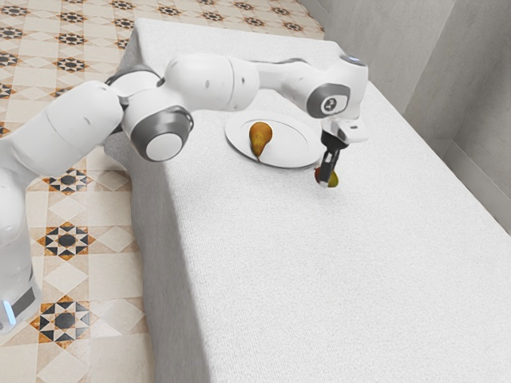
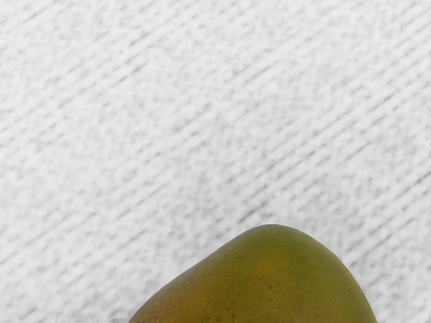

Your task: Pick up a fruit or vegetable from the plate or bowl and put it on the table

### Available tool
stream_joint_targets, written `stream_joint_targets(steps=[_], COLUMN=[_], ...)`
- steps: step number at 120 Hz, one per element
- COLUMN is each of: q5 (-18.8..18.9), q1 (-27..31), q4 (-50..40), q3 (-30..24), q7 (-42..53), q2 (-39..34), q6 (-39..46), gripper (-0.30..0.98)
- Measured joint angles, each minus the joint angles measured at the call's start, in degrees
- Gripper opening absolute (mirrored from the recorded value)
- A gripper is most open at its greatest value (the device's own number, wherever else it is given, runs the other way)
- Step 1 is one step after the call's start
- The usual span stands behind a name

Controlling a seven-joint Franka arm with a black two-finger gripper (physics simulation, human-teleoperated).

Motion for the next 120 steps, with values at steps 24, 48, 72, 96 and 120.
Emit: stream_joint_targets(steps=[24,48,72,96,120], q5=[1.5,1.9,2.7,3.3,3.1], q1=[0.0,0.0,-0.1,-0.1,-0.1], q4=[-0.5,-0.4,0.3,0.3,0.2], q3=[-0.6,-0.7,-0.8,-1.1,-3.7], q7=[-0.2,-0.2,-0.3,-0.3,-0.4], q2=[0.0,-0.2,-2.8,-9.0,-10.6], q6=[-2.0,-3.4,-4.1,-5.2,-6.3], gripper=[0.51,0.64,0.68,0.68,0.68])
